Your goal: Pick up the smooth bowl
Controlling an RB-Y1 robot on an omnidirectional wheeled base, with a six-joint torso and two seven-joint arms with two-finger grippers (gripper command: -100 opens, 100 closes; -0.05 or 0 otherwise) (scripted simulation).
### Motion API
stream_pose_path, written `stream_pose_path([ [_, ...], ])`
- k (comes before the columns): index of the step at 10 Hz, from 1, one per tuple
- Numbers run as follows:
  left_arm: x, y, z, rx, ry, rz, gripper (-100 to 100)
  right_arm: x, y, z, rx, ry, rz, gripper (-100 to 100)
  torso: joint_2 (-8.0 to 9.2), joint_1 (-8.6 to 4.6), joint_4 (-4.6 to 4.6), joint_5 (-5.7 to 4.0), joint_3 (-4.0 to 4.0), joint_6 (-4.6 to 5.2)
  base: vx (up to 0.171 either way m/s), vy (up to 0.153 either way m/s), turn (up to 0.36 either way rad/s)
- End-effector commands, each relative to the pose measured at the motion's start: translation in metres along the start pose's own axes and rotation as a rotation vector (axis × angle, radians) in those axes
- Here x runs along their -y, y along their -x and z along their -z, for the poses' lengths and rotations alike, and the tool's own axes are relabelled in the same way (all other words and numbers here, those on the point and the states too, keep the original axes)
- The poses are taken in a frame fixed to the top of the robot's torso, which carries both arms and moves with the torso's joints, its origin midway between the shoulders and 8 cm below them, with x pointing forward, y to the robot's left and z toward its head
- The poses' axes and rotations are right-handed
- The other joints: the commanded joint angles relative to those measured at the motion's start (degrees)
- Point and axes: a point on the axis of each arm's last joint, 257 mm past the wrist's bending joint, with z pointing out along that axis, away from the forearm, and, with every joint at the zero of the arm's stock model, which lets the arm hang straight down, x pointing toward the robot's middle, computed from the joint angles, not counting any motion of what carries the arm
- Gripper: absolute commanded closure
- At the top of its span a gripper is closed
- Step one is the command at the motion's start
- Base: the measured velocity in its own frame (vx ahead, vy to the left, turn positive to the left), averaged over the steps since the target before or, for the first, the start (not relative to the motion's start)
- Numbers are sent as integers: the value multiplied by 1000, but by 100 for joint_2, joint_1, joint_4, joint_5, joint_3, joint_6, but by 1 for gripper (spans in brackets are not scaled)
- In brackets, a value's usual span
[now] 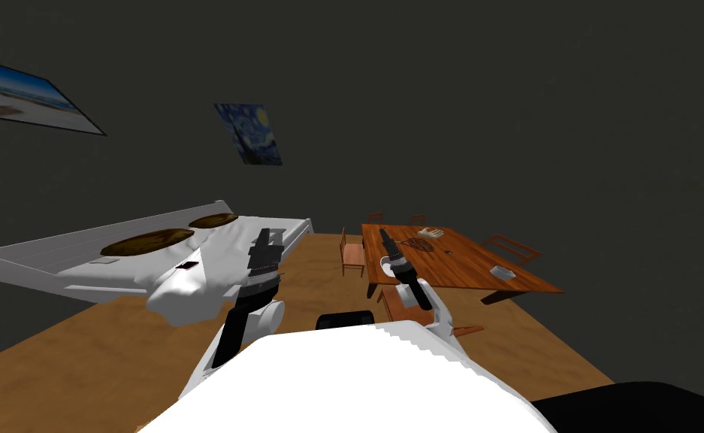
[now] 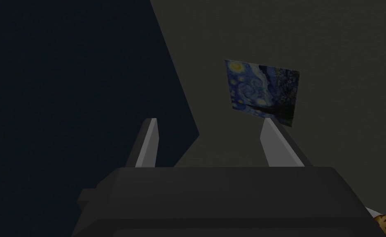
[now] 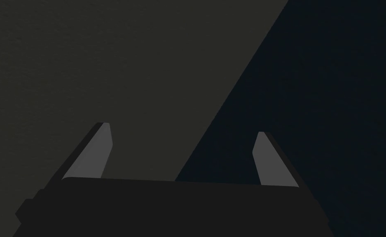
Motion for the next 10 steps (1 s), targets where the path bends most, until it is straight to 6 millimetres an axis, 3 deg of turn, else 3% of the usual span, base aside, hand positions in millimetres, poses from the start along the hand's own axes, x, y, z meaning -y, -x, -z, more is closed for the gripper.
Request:
stream_pose_path([
  [1, 0, 0, 0, 0, 0, 0, 0, 11, -9, 0, -24, -20, 31, -100, 0, 0, 0, 0, 0, 0, -21, -5, 34],
  [4, 0, 0, 0, 0, 0, 0, 0, 44, -42, 1, -125, -77, 122, -100, -4, -1, -1, 0, -2, 2, -18, -3, 55],
  [5, 0, 0, 0, 0, 0, 0, 0, 44, -42, 1, -125, -76, 128, -100, -2, 0, -1, 0, -1, 1, -19, -2, 38],
  [6, 0, 0, 0, 0, 0, 0, 0, 61, -59, 4, -180, -105, 172, -100, -3, 0, 0, 0, -1, 2, -19, 1, 76],
  [7, 0, 0, 0, 0, 0, 0, 0, 61, -59, 4, -180, -105, 180, -100, -3, 1, -1, 0, -2, 0, -16, -2, 43],
  [9, 0, 0, 0, 0, 0, 0, 0, 94, -91, 13, -294, -153, 264, -100, -2, 0, -1, 0, -1, 1, -26, -2, 110],
  [10, 0, 0, 0, 0, 0, 0, 0, 98, -92, 16, -300, -158, 286, -100, 0, 1, 0, 1, 0, 1, -23, -2, 38],
])
